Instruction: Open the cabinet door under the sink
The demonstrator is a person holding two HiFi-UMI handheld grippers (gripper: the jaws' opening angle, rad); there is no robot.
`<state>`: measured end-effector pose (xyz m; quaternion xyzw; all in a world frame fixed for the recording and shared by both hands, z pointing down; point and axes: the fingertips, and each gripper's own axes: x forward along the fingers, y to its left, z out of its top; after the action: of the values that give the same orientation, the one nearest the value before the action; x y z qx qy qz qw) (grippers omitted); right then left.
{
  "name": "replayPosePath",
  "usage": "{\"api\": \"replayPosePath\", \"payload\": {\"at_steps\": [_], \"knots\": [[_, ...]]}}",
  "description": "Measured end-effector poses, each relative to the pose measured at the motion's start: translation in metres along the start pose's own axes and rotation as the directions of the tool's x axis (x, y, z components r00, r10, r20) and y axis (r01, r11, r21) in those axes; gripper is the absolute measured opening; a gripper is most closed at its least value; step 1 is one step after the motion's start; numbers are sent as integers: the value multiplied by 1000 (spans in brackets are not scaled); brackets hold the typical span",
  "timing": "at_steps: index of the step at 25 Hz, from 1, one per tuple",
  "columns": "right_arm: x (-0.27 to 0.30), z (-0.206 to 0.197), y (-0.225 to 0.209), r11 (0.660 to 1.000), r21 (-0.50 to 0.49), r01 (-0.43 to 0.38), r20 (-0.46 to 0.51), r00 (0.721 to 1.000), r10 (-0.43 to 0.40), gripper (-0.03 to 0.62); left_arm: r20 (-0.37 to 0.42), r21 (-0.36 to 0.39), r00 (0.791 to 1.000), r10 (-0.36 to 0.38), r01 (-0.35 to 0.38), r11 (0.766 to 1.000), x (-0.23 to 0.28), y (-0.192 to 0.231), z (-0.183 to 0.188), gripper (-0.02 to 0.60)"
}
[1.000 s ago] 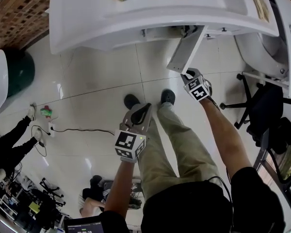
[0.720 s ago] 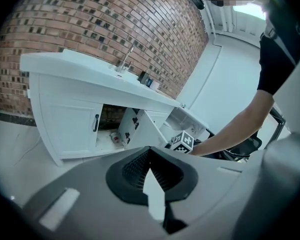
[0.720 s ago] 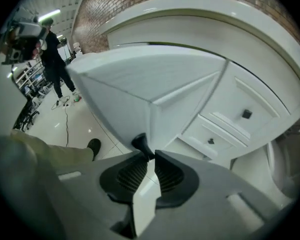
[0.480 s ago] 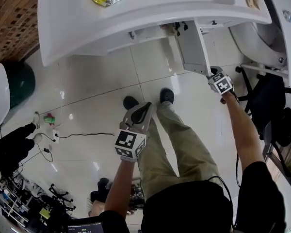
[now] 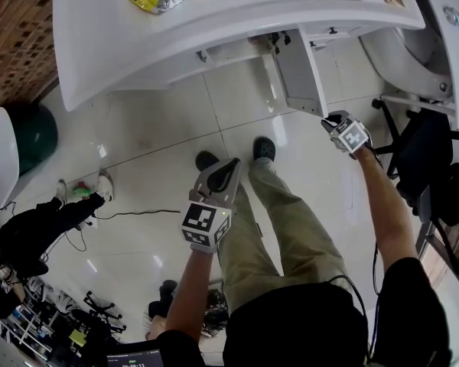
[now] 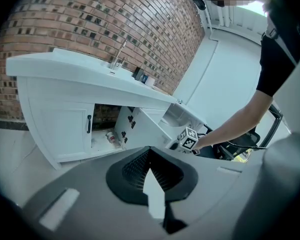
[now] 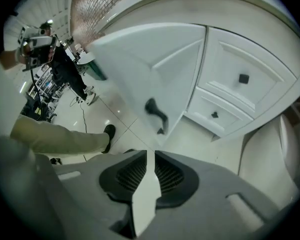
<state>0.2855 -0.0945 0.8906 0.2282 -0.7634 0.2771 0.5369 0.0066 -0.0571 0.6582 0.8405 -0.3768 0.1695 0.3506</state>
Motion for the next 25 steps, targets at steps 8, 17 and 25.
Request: {"api": "replayPosePath", "payload": {"at_steps": [8, 17, 25], "knots": [[-18, -55, 97, 995, 91, -49, -6, 999, 50, 17, 12, 35, 1000, -3, 2, 999, -17, -15, 15, 15], [-108, 34, 210, 986, -55, -156, 196, 967, 164, -8, 80, -31, 997, 20, -17, 999, -71, -67, 56, 15], [-224, 142, 224, 991, -118, -63, 459, 882, 111, -8, 180, 38, 983, -25, 19, 999, -108, -118, 121, 15]]}}
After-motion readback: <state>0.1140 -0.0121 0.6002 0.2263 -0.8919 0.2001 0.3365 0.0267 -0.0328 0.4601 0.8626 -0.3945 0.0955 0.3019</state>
